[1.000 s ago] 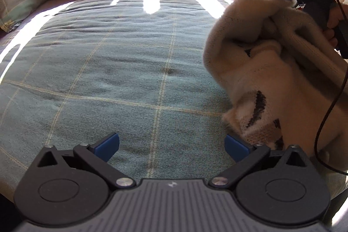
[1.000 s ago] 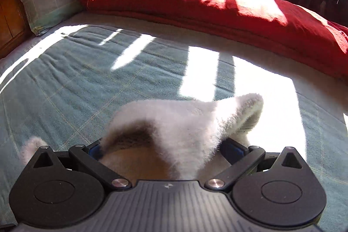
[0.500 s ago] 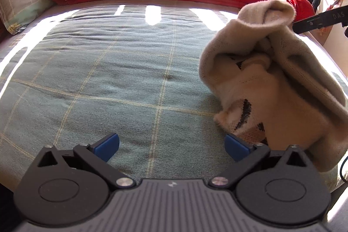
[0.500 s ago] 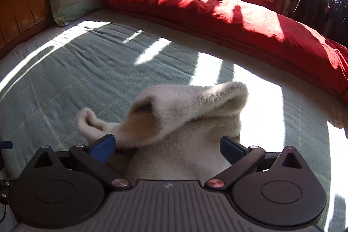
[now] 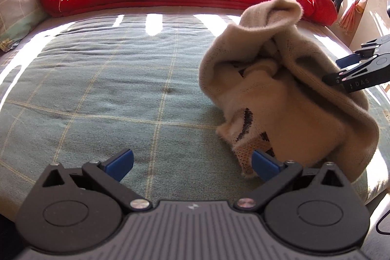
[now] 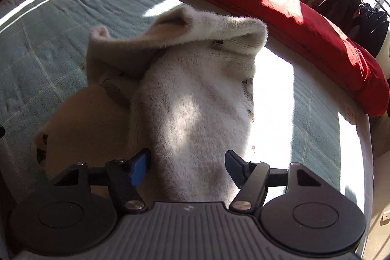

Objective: Fold clothes

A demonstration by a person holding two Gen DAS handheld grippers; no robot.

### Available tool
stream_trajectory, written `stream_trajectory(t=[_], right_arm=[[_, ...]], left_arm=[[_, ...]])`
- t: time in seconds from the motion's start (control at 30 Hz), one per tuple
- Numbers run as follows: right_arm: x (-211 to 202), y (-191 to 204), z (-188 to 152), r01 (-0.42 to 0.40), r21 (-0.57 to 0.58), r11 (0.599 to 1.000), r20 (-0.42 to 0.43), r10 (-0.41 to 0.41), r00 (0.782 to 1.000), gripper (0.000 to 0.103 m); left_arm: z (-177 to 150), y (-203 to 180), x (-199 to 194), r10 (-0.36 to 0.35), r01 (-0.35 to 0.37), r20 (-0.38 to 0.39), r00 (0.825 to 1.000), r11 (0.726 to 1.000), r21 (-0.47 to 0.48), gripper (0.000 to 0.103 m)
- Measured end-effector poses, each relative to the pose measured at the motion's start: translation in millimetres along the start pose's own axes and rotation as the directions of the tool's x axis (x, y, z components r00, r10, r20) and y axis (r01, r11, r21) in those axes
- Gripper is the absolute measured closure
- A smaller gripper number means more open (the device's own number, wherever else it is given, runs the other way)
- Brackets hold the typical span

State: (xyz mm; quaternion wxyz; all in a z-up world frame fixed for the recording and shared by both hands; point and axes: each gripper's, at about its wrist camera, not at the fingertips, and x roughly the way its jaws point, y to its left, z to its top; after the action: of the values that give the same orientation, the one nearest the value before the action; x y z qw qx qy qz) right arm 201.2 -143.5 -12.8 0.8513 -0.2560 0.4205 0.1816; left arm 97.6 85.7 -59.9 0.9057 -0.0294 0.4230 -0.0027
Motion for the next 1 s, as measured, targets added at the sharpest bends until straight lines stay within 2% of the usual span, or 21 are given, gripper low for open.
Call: stream_trajectory(t=[0.07, 0.2, 0.27, 0.33, 0.4, 0.6, 0.83, 1.0], right_arm=[[9.1, 4.3, 1.0, 0.059, -0.022, 0.998, 0.009, -0.058, 0.998, 0.043], [21.9, 4.7, 7.1, 0.081, -0.005, 0.997, 0.021, -0.081, 0.996, 0.044], [24.6, 5.6, 8.5, 0.111, -0.026, 0.993, 0.039, -0.11, 0.993, 0.056], [19.7, -2.3, 11.1, 0.125, -0.014, 0.992, 0.066, -0.124, 0.99, 0.083], [13.1, -19.6, 12.9, 0.136, 0.022, 0.99, 0.084, -0.138, 0.987, 0.09], [4.6, -78.2, 14.4, 0.185, 0.111, 0.976, 0.089, -0.195, 0.977, 0.09], [18.6, -150.2, 7.3, 0.248, 0.2, 0.948, 0.042, -0.261, 0.964, 0.09], [34.9, -183.9, -4.5, 0.328, 0.217, 0.919, -0.014, -0.334, 0.943, 0.09]], left_arm=[[-0.2, -0.2, 0.5, 0.002, -0.002, -0.002, 1.0, 1.0, 0.001, 0.001], [0.3, 1.5, 6.3, 0.013, -0.013, -0.016, 1.0, 1.0, -0.005, 0.001], [1.0, 1.3, 9.7, 0.016, -0.016, -0.022, 1.0, 1.0, -0.007, 0.001], [1.5, 1.2, 12.7, 0.018, -0.018, -0.028, 0.999, 1.0, -0.005, 0.001], [2.7, 0.9, 16.6, 0.02, -0.02, -0.038, 0.999, 1.0, 0.0, 0.001], [10.1, -7.6, 25.3, 0.019, -0.018, -0.043, 0.999, 1.0, 0.018, 0.001], [17.9, -24.0, 33.9, 0.009, -0.006, -0.057, 0.998, 0.998, 0.061, 0.001], [22.0, -31.1, 39.0, 0.009, -0.003, -0.067, 0.998, 0.997, 0.079, 0.001]])
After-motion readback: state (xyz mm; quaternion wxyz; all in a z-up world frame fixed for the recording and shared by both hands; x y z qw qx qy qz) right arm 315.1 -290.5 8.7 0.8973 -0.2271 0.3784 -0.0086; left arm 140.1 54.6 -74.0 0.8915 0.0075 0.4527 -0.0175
